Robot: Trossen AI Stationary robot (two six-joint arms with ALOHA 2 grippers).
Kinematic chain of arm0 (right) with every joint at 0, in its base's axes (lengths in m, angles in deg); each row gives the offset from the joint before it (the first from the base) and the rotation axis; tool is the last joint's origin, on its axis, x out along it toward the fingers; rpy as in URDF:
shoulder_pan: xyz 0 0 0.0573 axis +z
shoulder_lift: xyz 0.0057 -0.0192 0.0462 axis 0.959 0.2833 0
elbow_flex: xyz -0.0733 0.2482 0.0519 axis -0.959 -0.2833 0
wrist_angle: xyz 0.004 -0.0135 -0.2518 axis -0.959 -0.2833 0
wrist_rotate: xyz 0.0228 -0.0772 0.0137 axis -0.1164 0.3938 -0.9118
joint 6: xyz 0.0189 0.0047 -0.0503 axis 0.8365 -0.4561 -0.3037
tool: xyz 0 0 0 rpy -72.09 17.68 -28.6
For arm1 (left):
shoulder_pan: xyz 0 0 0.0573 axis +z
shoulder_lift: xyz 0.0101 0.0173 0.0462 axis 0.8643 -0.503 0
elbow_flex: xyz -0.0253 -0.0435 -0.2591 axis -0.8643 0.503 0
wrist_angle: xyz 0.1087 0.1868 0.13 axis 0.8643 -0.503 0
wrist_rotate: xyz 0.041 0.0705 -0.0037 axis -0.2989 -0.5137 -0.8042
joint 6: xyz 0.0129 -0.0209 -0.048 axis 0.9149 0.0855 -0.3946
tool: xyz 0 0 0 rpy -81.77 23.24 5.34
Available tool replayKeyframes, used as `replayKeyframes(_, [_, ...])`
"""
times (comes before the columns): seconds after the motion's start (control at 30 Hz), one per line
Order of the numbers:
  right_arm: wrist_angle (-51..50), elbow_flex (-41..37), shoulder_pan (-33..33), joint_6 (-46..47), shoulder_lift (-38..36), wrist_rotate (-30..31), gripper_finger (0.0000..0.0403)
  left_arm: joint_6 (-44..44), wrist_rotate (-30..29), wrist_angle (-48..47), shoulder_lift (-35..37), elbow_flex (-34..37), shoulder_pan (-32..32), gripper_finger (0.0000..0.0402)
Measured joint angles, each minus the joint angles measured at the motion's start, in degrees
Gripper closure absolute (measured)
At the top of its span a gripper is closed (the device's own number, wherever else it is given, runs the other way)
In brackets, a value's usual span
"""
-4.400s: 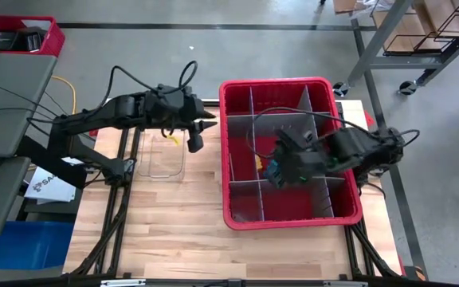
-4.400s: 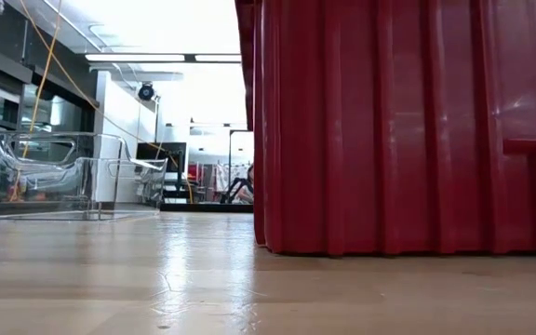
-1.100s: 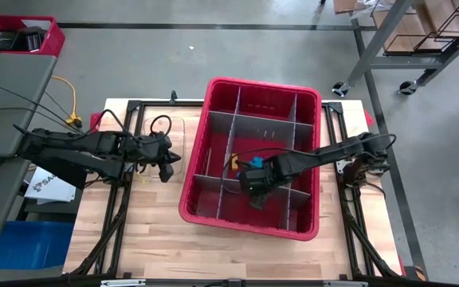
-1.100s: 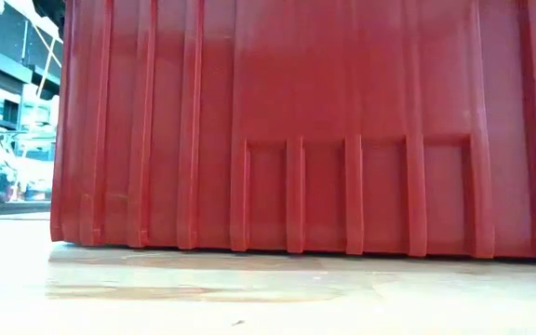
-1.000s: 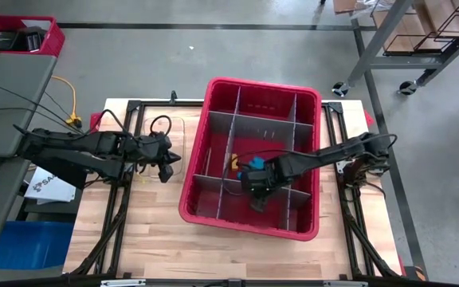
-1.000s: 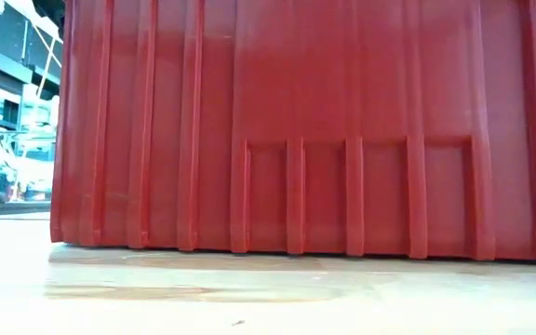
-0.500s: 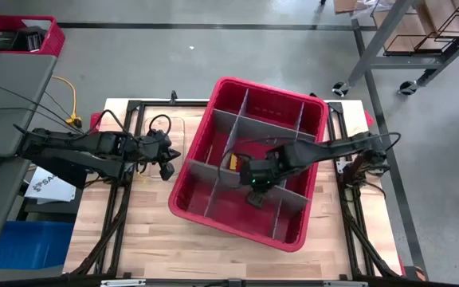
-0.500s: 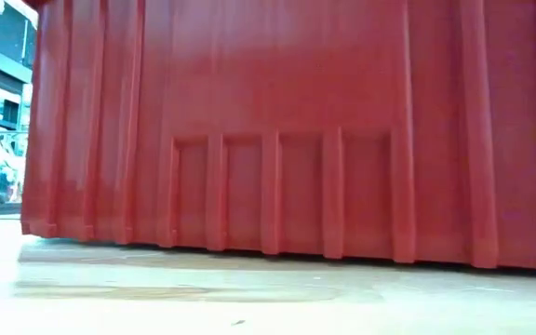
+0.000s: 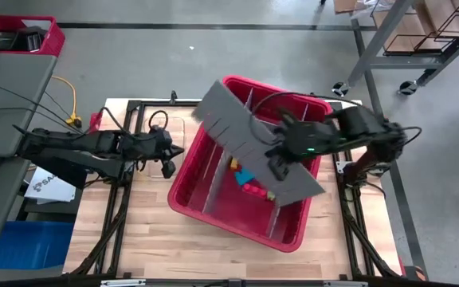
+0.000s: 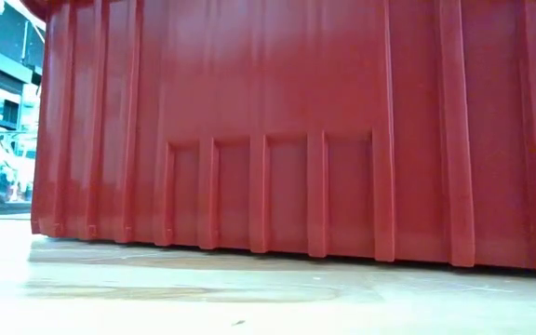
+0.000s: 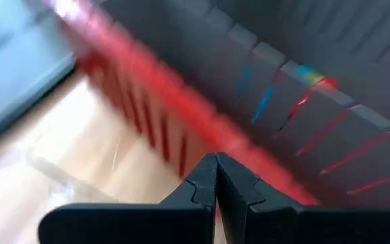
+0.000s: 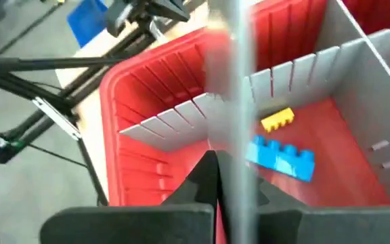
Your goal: Sort Items/Unsort Items
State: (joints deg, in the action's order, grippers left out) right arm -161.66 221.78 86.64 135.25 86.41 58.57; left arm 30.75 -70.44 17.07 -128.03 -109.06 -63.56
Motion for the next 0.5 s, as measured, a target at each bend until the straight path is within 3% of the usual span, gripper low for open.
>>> replayKeyframes(0.17, [0.6, 0.6, 4.2, 3.0, -4.8, 12.1, 0.0403, 13.9, 1.6, 5.6, -1.7, -5.6, 0.2, 0.0401])
replayKeyframes(0.33, [1.8, 2.3, 7.2, 2.8, -8.1, 21.5, 0.0403, 31.3, 15.6, 6.9, -10.0, -10.1, 2.5, 0.0401])
replayKeyframes(0.5, [4.8, 2.5, 8.3, 2.6, -9.7, 26.3, 0.0403, 41.1, 11.7, 0.1, -24.3, -15.9, 5.3, 0.0401])
